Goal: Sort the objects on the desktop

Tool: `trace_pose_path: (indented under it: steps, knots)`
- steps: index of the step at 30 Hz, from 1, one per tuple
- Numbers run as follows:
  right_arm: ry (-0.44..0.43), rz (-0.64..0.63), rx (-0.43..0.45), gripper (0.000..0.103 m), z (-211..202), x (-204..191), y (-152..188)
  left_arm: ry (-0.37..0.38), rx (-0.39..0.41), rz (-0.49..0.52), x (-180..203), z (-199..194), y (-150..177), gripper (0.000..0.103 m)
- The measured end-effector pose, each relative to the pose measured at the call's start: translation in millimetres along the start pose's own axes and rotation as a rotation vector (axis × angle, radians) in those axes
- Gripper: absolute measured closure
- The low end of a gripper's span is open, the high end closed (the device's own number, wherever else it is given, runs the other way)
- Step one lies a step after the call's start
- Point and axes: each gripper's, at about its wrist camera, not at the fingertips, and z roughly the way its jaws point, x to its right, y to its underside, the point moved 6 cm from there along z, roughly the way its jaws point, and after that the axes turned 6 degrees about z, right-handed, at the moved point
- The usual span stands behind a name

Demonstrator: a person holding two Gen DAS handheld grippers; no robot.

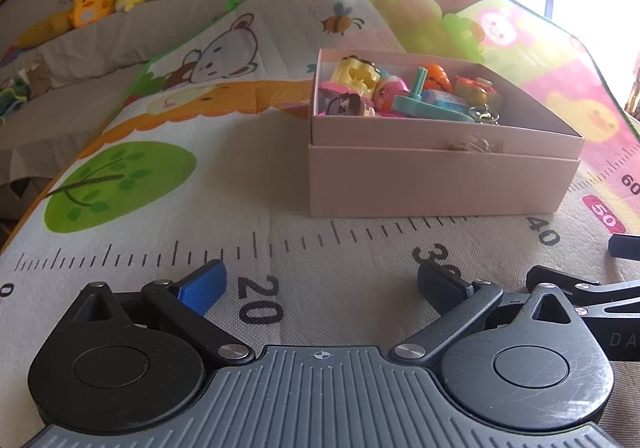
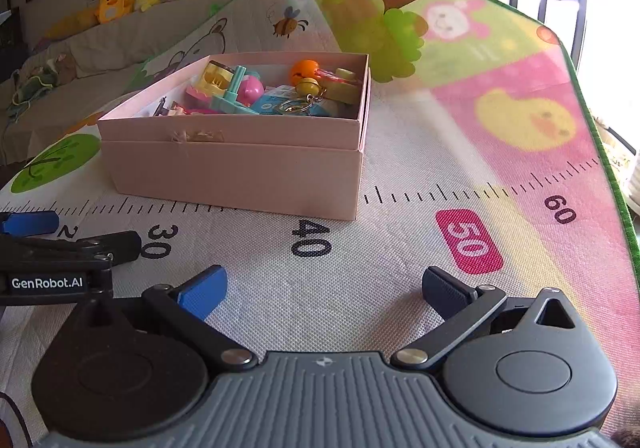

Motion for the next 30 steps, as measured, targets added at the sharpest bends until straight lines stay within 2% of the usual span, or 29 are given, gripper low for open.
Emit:
trace_pose_path:
  steps: [14,30]
  knots:
    - [0.084,0.072,0.009,0.0,-4.9,-5.6,4.5,0.09,0.01,0.071,0.4,5.6,1.8,0.0]
    - [0.06,0.055,0.006,0.0,2.0,-13.9,-1.3,0.064,0.007,0.052,-0.5,3.4,3.7,0.0]
